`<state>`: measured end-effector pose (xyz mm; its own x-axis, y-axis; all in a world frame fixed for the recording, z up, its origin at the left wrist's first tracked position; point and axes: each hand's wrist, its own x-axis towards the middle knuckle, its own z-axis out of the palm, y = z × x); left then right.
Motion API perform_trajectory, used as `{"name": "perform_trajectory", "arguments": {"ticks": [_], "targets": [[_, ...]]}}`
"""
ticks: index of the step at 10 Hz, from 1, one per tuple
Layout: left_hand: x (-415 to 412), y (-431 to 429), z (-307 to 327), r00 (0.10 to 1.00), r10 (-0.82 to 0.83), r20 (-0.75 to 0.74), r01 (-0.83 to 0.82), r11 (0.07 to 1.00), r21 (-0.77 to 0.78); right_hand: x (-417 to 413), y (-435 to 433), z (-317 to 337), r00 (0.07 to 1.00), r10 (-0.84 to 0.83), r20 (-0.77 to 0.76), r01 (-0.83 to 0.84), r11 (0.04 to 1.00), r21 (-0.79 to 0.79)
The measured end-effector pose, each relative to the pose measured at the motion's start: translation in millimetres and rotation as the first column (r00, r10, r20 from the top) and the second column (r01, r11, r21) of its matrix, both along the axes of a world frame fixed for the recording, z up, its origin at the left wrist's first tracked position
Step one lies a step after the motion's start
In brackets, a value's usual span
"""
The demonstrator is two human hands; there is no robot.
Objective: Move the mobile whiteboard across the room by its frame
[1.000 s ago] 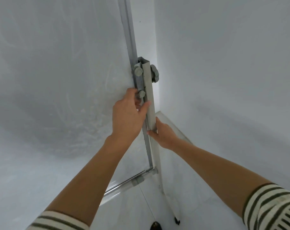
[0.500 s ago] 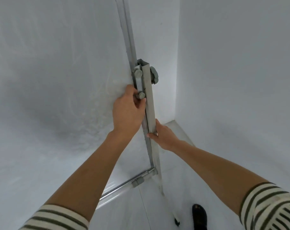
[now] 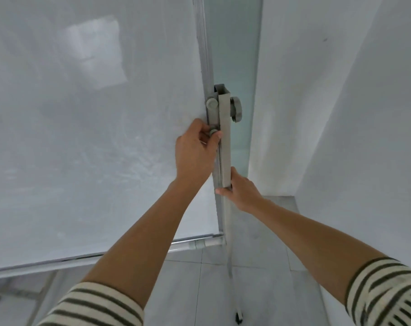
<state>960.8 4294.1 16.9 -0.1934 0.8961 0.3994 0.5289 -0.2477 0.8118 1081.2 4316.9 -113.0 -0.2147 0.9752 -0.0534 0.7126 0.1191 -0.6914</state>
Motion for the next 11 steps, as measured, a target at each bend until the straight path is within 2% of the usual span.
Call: {"name": "perform_trajectory", "arguments": {"ticks": [3, 7, 9, 10, 11], "targets": [[-8.4, -36.6, -4.4, 1.000, -0.009, -0.019, 0.009, 0.999, 0.036, -10.5, -45.8, -1.8, 0.999, -0.044, -0.012, 0.044, 0.999, 0.025], [-76.5, -174.5, -7.0, 0.990, -0.141, -0.027, 0.143, 0.989, 0.043, -74.7, -200.7, -4.0, 0.982, -0.188, -0.026, 0.188, 0.982, 0.012], [-97.9, -218.7, 1.0, 0.980, -0.194, -0.037, 0.192, 0.981, -0.038, -89.5, -242.7, 4.5, 0.977, -0.213, 0.010, 0.213, 0.977, -0.007], [-105.7, -239.1, -1.0, 0.969, -0.240, -0.051, 0.234, 0.967, -0.101, -86.9, -257.9, 13.4, 0.984, -0.165, 0.062, 0.170, 0.982, -0.079], [-133.3, -262.7, -19.3, 0.957, -0.288, -0.038, 0.272, 0.935, -0.227, -69.1, -267.4, 34.0, 0.983, -0.140, 0.117, 0.149, 0.986, -0.075]]}}
